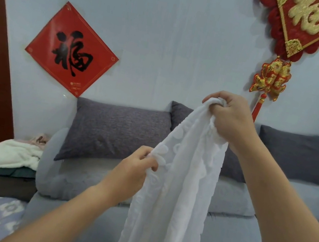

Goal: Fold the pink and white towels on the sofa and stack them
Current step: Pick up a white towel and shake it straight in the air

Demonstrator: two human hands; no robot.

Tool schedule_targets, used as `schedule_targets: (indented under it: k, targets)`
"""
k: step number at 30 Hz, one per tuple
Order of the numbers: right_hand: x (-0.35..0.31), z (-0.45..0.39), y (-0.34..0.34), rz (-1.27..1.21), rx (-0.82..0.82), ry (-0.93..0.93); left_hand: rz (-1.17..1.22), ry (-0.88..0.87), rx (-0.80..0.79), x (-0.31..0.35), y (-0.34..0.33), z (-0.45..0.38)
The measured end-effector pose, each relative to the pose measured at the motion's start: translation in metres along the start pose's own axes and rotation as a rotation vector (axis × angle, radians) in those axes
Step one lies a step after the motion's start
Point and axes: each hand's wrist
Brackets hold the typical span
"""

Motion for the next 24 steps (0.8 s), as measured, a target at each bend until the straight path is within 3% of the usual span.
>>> schedule_targets:
  k: [6, 11, 14, 18, 21, 24]
  targets:
    - [0.003, 0.003, -0.009, -0.046, -0.014, -0.038, 0.162, 0.067, -0.222, 0.011, -0.036, 0.008]
    - [0.006, 0.001, -0.002, -0.044, 0.024, -0.068, 0.563, 0.283, -0.339, 0.028, -0.033, 0.013]
    - [0.011, 0.001, -0.001, -0.061, 0.044, -0.11, 0.633, 0.309, -0.419, 0.034, -0.032, 0.014]
    - [0.015, 0.001, -0.007, -0.075, 0.038, -0.121, 0.573, 0.359, -0.413, 0.038, -0.053, 0.02]
    - [0.015, -0.001, -0.006, -0.08, 0.044, -0.122, 0.45, 0.347, -0.285, 0.045, -0.066, 0.023]
    - [0.016, -0.002, -0.005, -0.084, 0.044, -0.113, 0.573, 0.4, -0.162, 0.043, -0.072, 0.024]
Point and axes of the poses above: each hand's wrist, its own z-axis away from the middle knuckle, its own y-axis out of the back of the hand, x = y × z, and after that the axes turned 4 degrees about -z, right-handed
